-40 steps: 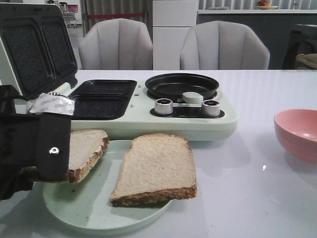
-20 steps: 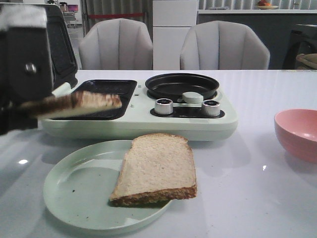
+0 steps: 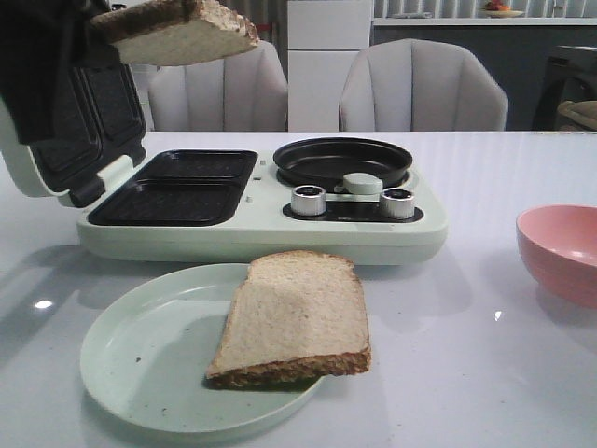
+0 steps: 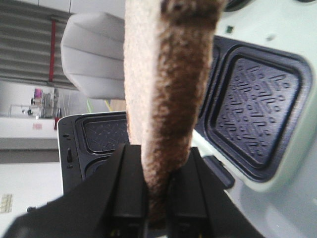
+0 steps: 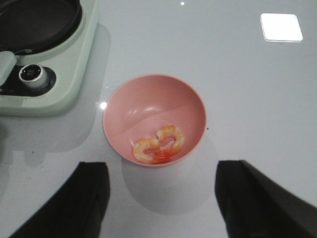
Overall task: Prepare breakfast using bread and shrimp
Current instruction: 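Lift the bread slice with the left gripper over the sandwich plate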
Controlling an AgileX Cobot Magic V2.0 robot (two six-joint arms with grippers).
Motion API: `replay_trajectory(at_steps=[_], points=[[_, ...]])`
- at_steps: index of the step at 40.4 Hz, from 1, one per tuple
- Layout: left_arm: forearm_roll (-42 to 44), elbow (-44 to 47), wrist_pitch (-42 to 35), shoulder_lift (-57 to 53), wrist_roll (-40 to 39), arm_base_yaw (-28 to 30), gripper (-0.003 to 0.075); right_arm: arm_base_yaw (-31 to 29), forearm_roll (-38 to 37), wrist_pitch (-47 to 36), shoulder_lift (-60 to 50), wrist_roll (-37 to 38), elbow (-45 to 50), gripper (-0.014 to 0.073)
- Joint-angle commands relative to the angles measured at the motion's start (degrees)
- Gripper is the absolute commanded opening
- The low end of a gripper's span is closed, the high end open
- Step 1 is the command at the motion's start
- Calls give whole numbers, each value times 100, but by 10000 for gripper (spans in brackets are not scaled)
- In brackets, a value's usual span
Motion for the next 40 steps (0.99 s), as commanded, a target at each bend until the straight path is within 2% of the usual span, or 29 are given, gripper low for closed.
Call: replay_trajectory(at_steps=[1, 22, 40], points=[[327, -530, -38, 276, 3, 303, 99, -1, 3, -389, 0, -6, -155, 559], [335, -2412, -1003, 2435, 74, 1682, 99, -1, 3, -389, 0, -6, -155, 559], [364, -3618, -1030, 3739, 74, 1981, 100, -1, 3, -384, 0, -6, -155, 559]])
